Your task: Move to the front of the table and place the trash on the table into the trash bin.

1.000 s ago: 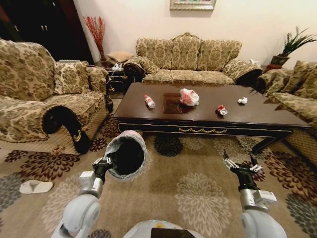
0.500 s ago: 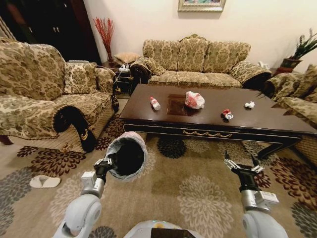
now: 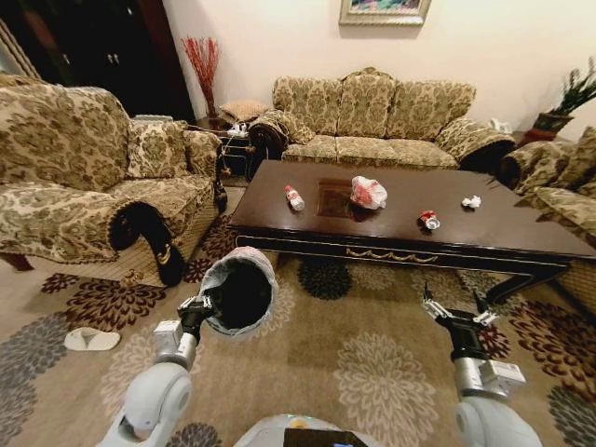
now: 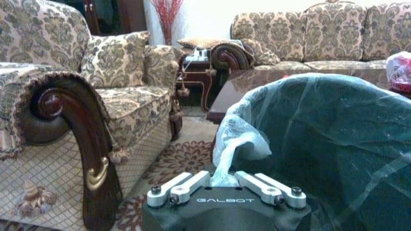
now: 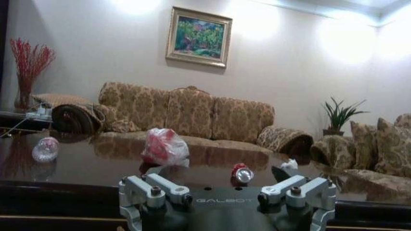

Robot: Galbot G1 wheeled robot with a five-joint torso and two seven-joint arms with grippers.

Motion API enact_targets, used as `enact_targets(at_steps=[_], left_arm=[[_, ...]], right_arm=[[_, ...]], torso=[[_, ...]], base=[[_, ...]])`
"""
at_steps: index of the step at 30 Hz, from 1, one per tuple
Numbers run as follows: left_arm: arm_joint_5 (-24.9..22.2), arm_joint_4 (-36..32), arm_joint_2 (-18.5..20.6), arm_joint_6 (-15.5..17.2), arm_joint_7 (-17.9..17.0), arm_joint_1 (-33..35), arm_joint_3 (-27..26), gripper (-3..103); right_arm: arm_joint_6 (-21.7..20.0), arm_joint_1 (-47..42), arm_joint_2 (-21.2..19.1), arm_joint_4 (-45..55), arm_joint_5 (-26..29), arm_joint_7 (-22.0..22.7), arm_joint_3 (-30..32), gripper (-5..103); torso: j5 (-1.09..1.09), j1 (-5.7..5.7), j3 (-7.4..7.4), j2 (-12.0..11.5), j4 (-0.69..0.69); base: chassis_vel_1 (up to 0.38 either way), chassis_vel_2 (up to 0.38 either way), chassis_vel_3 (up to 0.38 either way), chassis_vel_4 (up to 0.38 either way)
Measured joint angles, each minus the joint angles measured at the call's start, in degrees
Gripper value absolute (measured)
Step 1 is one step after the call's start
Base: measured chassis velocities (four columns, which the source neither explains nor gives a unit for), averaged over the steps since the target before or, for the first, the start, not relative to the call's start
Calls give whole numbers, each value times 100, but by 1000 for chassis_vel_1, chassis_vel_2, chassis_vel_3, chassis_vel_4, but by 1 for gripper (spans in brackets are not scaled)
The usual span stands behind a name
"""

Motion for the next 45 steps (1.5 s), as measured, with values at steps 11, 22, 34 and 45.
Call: enact_targets(at_steps=[11, 22, 34, 45], left_arm=[[-2, -28, 9, -19, 0, 14, -11, 1], [-8, -28, 3, -20, -9, 17, -13, 1], [-21, -9, 21, -39, -5, -10, -3, 1], [-4, -31, 28, -64, 25, -21, 5, 1]], right_arm=[[67, -43, 29, 6, -6, -8, 15, 100], [73, -27, 23, -3, 2, -9, 17, 100], [83, -34, 41, -21, 2, -10, 23, 100], [97, -119, 83, 125, -4, -8, 53, 100]], torso=[[0, 97, 140, 238, 0], [0, 198, 291, 490, 0], [0, 326, 460, 789, 0], [0, 436, 616, 1052, 0]], base=[[0, 0, 0, 0], [0, 0, 0, 0], [0, 0, 0, 0], [0, 0, 0, 0]])
